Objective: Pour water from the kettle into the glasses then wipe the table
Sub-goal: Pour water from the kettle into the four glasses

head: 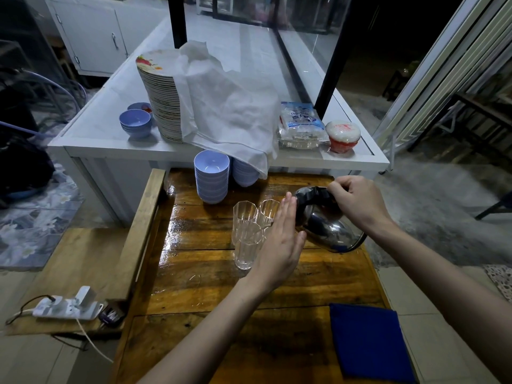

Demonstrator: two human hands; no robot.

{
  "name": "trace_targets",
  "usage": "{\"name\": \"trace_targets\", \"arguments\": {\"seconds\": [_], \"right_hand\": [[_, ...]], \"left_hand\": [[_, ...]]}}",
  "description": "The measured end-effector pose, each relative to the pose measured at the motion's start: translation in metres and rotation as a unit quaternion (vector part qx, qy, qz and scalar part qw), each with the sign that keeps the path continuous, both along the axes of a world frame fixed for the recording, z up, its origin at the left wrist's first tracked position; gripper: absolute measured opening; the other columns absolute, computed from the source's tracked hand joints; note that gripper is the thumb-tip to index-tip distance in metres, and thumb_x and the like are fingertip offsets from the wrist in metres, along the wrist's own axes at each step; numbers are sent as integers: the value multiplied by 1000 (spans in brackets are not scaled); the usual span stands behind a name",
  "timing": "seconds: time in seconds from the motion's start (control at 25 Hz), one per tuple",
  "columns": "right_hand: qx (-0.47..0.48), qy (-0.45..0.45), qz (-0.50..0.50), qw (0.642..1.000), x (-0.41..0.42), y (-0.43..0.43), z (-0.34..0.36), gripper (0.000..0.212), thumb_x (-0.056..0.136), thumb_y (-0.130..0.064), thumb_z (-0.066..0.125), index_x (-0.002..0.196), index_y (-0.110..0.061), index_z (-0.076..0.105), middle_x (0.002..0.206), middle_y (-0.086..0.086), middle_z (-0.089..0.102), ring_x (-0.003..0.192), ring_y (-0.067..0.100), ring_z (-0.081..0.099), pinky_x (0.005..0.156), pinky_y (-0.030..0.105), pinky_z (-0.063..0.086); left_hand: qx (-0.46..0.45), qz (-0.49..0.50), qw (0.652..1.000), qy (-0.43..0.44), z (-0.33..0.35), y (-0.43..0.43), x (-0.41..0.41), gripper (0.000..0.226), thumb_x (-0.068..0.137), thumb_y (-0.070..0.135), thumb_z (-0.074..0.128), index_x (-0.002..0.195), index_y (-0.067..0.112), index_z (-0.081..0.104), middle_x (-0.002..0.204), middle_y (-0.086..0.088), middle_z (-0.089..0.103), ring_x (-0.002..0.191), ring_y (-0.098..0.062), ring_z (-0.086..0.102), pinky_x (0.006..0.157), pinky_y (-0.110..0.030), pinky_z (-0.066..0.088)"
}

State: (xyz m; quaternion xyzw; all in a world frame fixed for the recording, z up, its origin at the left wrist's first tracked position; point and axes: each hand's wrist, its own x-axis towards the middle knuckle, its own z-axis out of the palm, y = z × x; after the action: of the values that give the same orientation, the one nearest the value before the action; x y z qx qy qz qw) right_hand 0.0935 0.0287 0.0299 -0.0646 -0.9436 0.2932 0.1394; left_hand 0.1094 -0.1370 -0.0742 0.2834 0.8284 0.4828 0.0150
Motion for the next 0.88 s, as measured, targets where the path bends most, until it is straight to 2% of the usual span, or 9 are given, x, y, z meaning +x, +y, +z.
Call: {"name": "trace_targets", "arguments": {"seconds": [0.24,0.4,0.6,0.68,0.88], "right_hand": [[2,3,6,1000,1,-2,3,38,91,-23,55,54,-19,60,55,2,59,56,16,54,52,26,38],[-6,7,-6,1000,4,-2,6,44,90,-19,56,47,-22,50,48,-4,48,49,12,44,49,26,31],[-43,7,-30,999,10,6,-2,40,90,-17,57,50,-10,55,49,6,50,50,16,42,49,28,30],[-59,7,-34,998,13,8,-6,37,91,-17,57,56,-3,62,56,15,58,54,19,47,52,29,35],[-58,-2,-25,998,16,10,-9,35,93,-18,56,63,-4,68,64,16,64,59,19,53,53,28,38]], "left_hand": [[0,2,1000,6,2,-1,0,65,104,26,36,154,18,-6,161,8,-13,148,-2,-12,121,-22,-1],[-2,-1,1000,10,4,-1,0,65,104,26,35,154,19,-6,161,8,-13,148,-3,-12,122,-24,1],[-9,-12,1000,15,5,3,0,64,104,27,35,155,18,-3,161,8,-12,149,-4,-11,123,-29,3],[-12,-15,1000,25,4,4,0,64,104,26,35,155,16,-2,161,7,-10,149,-5,-10,123,-30,4],[-15,-19,999,27,-1,5,2,64,104,25,35,155,16,-2,162,5,-9,149,-6,-9,124,-34,6]]}}
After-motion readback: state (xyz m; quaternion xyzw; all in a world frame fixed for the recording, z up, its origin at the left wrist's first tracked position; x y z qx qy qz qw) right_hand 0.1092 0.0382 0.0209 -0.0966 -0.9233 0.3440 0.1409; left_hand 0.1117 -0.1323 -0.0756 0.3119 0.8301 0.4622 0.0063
